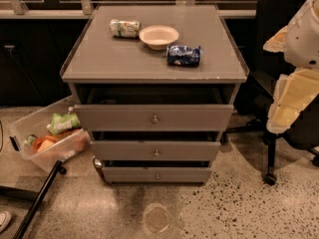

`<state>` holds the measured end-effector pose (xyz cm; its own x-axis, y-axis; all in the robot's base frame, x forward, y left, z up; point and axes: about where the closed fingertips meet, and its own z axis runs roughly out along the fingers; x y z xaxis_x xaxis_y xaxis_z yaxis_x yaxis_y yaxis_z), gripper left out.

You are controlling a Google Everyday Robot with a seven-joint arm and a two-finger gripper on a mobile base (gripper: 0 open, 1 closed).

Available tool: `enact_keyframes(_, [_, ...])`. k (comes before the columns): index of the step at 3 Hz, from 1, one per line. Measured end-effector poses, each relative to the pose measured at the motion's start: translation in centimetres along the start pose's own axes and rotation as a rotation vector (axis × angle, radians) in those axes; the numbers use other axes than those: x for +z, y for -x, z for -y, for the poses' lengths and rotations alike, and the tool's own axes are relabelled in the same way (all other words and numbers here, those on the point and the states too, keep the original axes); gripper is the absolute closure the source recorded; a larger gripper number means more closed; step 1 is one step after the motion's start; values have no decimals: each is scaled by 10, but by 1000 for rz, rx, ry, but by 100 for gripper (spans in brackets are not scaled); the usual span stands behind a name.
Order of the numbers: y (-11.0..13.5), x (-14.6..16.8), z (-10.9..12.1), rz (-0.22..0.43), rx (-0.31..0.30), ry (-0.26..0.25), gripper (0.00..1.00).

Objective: Open top drawer

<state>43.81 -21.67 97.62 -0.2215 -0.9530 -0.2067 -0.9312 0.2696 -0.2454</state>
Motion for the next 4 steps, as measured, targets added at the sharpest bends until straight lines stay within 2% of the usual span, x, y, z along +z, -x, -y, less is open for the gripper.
enact_keyframes(1, [0, 0, 0, 0, 0, 0, 0])
enact_keyframes(2, [8, 21, 2, 75, 87, 12, 0])
enact_keyframes(3, [38, 63, -11, 207, 260, 57, 0])
enact_keyframes(4, [78, 109, -21, 301, 444, 103, 0])
